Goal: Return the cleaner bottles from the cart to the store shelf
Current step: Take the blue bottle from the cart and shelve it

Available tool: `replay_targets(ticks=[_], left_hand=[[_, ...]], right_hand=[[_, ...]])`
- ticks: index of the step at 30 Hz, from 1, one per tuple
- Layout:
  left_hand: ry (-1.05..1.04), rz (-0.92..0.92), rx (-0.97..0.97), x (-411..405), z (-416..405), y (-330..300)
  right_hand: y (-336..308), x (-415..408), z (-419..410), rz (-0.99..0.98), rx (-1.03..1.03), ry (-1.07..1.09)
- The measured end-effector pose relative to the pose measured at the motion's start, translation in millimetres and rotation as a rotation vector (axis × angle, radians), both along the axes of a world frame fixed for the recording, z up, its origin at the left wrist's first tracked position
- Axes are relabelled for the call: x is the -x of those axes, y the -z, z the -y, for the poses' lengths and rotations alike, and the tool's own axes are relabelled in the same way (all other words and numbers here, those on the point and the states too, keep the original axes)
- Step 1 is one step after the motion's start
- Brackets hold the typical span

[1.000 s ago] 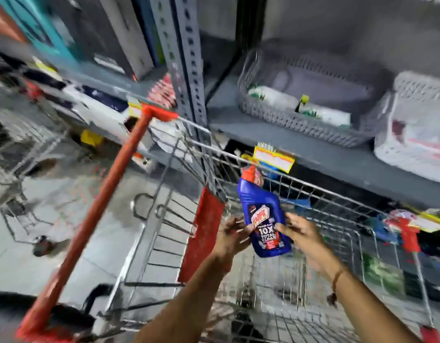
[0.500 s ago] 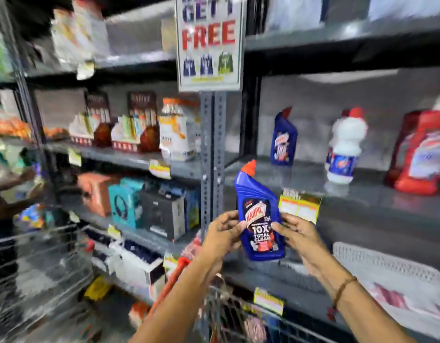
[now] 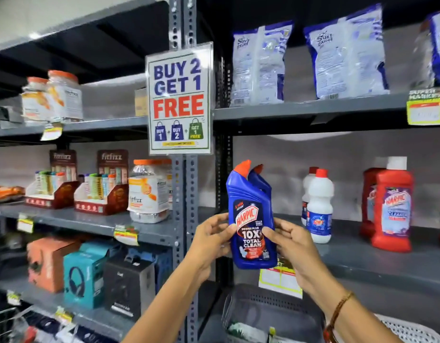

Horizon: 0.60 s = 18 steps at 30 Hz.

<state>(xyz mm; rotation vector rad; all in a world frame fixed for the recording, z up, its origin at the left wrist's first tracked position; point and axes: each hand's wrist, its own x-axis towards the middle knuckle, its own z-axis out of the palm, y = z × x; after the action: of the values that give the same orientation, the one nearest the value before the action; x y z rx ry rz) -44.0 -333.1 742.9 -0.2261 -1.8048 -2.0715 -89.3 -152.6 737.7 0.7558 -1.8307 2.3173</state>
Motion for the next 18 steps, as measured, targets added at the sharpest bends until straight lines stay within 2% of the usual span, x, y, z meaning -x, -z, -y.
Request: replay_targets(ticks=[12, 18], left_hand=[[-0.045, -0.017, 0.117, 177.1, -27.1, -2.3], [-0.01, 0.016, 0.104, 225.8, -20.0, 7.8]], right_hand=[[1.2, 148.2, -16.3, -0.064, -0.158, 0.215], [9.6, 197.9, -8.3, -0.037, -0.206, 0.246]])
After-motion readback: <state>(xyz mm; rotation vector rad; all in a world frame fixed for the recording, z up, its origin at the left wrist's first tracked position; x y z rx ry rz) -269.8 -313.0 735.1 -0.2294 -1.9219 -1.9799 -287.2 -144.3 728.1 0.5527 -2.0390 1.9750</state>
